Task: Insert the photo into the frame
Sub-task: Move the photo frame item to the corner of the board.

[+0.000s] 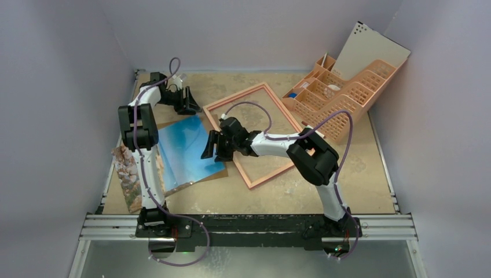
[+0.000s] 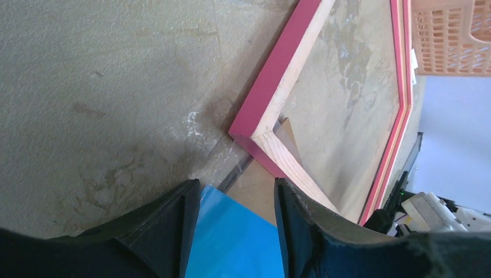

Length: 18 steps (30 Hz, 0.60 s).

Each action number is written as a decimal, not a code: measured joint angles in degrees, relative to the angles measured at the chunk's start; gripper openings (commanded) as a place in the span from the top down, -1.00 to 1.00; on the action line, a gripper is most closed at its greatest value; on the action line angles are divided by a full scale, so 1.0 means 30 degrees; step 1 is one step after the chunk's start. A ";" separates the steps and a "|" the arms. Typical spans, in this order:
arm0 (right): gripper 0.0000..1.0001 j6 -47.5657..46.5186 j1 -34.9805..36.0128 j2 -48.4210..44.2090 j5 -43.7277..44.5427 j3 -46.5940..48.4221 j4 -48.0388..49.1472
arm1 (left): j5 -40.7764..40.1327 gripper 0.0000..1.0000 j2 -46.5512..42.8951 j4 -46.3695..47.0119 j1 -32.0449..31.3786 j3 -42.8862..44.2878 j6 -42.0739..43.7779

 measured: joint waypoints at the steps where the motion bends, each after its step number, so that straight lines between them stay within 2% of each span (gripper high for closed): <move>1: -0.40 0.0000 0.0007 0.0007 -0.0044 0.0000 0.0007 | 0.0240 -0.07 0.0058 -0.0007 0.0044 -0.0015 -0.0058; 11: -0.36 0.0015 0.0051 0.0248 -0.0721 0.0000 0.0452 | 0.1464 0.07 0.0007 0.0182 0.0444 -0.0933 -0.0874; 18: -0.37 0.0015 0.0095 0.0648 -0.1188 0.0270 0.0896 | 0.0896 0.15 -0.0641 -0.0182 0.0517 -0.1887 -0.0554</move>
